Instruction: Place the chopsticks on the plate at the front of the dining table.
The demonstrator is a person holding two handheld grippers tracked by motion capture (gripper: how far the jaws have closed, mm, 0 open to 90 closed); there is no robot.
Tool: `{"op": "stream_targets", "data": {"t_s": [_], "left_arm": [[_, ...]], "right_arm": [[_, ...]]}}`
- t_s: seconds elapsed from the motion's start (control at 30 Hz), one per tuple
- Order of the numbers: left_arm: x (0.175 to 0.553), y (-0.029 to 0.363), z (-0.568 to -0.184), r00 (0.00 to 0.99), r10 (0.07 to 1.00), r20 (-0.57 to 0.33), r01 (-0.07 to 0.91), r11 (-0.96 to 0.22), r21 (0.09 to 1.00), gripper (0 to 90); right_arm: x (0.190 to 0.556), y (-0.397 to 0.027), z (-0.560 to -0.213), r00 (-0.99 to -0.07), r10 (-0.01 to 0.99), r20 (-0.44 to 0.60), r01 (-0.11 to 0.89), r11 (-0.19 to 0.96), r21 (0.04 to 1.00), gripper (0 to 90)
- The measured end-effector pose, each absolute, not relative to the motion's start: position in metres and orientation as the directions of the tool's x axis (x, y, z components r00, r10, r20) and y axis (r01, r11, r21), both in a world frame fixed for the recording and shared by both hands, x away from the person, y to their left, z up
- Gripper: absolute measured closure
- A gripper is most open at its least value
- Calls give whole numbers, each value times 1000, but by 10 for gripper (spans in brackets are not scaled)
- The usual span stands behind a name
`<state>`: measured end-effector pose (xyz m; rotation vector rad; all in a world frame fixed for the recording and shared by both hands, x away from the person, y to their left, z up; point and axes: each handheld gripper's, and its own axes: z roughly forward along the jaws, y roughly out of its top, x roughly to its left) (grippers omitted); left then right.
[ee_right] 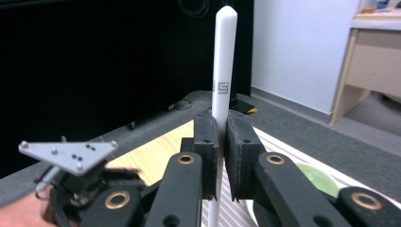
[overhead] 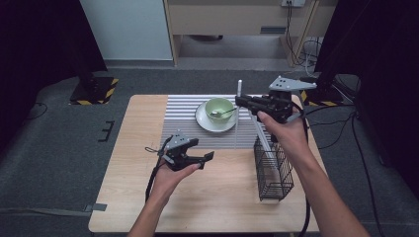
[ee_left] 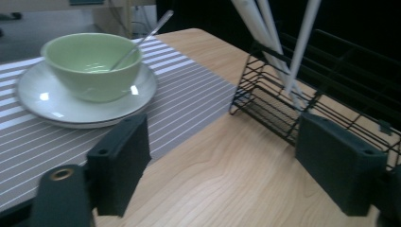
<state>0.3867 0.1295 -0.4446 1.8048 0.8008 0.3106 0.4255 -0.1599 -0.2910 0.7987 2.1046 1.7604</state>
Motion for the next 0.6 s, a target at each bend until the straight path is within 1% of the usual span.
{"op": "stream_targets", "data": {"t_s": [0.07,0.13,0.17,0.3,0.33,0.37,0.43,0.53,0.6], "left_arm": [[385,122,-449,760,623,-187,361,-164,918,237],[384,117,-451,766,612,-196,356,-151,922,307],[384,117,-451,766,612,-196,356,-151,922,324],[383,111,-453,778,593,-205,351,-140,926,467],[383,109,-453,783,581,-221,355,-125,927,467],[382,108,-453,785,576,-230,359,-119,926,534],[382,105,-453,788,563,-248,373,-118,920,585],[381,100,-454,793,555,-251,381,-131,915,655],[381,97,-455,796,546,-262,392,-134,910,684]], "right_arm": [[425,-154,-294,-812,566,140,239,103,966,840],[425,-148,-298,-818,555,152,247,100,964,840],[425,-148,-298,-818,555,152,247,100,964,840],[425,-143,-300,-825,535,183,266,80,961,840],[424,-142,-301,-828,525,198,273,68,960,839],[424,-139,-301,-831,516,207,277,61,959,840],[424,-136,-301,-833,512,210,281,64,958,840],[423,-133,-301,-836,503,222,288,56,956,839],[423,-132,-300,-837,496,232,293,48,955,840]]}}
